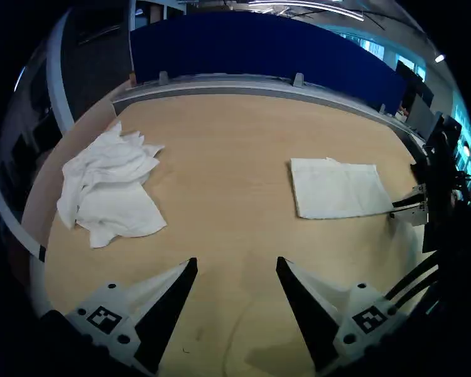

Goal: Fold towel

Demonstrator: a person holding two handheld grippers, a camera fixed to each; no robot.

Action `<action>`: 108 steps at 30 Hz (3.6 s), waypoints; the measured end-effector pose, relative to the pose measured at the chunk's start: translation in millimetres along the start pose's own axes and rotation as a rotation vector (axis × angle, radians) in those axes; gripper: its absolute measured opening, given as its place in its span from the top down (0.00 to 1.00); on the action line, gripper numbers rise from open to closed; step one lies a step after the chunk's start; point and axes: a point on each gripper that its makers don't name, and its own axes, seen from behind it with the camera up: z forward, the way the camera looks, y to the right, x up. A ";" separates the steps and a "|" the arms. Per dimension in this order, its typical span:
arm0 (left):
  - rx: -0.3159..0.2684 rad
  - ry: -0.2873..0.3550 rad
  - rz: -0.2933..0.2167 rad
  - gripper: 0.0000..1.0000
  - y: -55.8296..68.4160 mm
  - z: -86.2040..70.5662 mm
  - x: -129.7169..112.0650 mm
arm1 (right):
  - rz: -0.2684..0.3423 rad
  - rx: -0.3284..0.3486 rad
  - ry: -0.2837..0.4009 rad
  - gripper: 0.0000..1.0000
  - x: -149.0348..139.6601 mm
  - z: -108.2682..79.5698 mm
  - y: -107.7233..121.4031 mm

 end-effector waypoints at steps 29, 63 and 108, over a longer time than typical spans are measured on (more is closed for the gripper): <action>0.002 -0.013 -0.018 0.07 0.1 -4.0 -9.1 | -0.022 -0.008 0.004 0.93 5.3 2.3 8.7; -0.009 0.039 -0.040 0.07 -8.9 -17.5 7.6 | -0.143 -0.022 0.201 0.93 136.3 -44.5 -14.5; 0.001 0.072 -0.164 0.07 -14.7 -24.3 -2.9 | -0.306 0.261 0.134 0.82 164.6 70.6 -181.0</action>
